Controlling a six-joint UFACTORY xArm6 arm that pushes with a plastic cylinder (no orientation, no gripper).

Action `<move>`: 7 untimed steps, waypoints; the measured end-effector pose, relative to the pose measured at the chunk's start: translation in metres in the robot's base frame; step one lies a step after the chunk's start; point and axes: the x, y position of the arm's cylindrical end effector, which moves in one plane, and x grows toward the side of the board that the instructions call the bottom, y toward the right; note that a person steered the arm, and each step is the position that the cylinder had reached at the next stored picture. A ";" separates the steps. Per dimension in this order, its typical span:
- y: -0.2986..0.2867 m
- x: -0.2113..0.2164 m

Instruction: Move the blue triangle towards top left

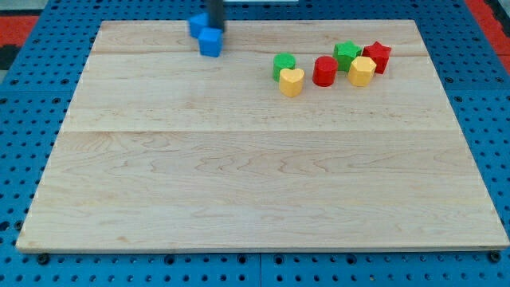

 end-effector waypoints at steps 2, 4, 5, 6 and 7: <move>-0.041 -0.002; -0.039 -0.021; -0.106 -0.021; -0.103 0.024; -0.096 0.092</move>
